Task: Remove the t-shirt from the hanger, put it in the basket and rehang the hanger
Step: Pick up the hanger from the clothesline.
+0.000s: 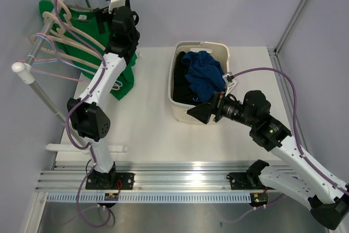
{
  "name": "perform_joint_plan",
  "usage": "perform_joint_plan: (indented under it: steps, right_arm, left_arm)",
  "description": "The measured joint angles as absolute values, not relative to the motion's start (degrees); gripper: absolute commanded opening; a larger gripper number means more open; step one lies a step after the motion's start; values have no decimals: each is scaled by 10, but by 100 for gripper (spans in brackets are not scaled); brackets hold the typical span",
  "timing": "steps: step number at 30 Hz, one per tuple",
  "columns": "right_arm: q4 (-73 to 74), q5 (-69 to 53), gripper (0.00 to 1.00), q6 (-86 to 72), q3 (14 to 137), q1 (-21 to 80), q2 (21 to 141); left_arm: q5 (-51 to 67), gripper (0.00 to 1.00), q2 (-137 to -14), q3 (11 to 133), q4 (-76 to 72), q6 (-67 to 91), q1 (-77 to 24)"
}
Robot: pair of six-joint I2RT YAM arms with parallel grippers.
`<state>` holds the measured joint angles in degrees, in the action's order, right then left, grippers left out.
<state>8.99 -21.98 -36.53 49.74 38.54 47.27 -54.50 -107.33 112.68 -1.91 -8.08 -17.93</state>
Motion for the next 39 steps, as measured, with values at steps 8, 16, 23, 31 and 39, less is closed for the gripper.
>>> perform_joint_plan:
  steps: [8, 16, 23, 31, 39]
  right_arm:
    - [94, -220, 99, -362, 502, 386, 470]
    - [94, -220, 100, -359, 502, 386, 470]
    - [96, -219, 99, -357, 503, 386, 470]
    - [97, -219, 100, -356, 503, 387, 470]
    - [97, -219, 100, -355, 505, 388, 470]
  left_arm:
    - [-542, 88, -1082, 1127, -26, -90, -171]
    - [-548, 85, -1080, 1115, -33, -89, -164]
    - [-545, 69, -1055, 1078, -32, -88, -163]
    - [-540, 45, -1020, 1063, -35, -84, -163]
    - [-540, 41, -1014, 1063, -37, -93, -162]
